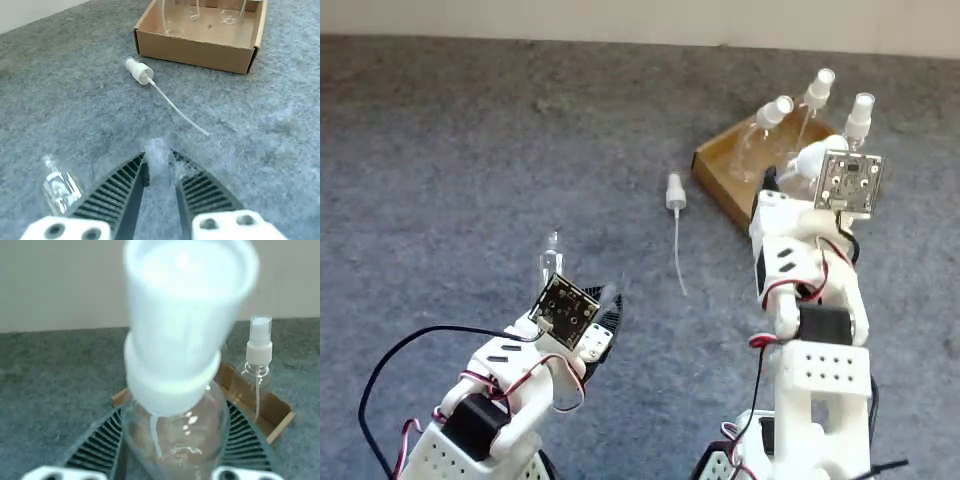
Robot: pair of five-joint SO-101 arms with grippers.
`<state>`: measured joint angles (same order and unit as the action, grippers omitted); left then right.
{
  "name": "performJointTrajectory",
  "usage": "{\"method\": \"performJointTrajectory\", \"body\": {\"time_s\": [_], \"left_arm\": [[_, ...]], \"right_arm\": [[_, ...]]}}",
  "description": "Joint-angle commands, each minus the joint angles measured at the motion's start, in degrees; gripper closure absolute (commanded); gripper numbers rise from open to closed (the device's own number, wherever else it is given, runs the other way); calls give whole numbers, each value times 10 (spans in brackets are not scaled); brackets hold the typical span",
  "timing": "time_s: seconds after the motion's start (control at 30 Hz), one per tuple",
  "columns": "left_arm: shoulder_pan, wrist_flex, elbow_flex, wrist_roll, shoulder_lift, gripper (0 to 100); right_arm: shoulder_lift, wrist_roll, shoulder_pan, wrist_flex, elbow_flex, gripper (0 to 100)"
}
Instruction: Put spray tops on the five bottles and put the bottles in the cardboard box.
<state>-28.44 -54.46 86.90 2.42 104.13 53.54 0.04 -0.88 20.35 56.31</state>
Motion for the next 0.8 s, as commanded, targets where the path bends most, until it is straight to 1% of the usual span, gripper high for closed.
{"method": "performJointTrajectory", "body": {"time_s": [0.0,0.07,0.17,0.4,0.53,0.77], "left_arm": [[9,1,4,-4,7,980],[9,1,3,-4,7,980],[9,1,3,-4,7,979],[9,1,3,-4,7,979],[9,1,3,-4,7,979],[9,1,4,-4,7,979]], "right_arm": [[-29,0,-22,-116,-10,829],[-49,0,-27,-159,13,829],[-83,0,-27,-192,27,829],[-189,0,-27,-211,22,829],[-243,0,-28,-277,9,829],[-334,0,-28,-355,8,829]]}}
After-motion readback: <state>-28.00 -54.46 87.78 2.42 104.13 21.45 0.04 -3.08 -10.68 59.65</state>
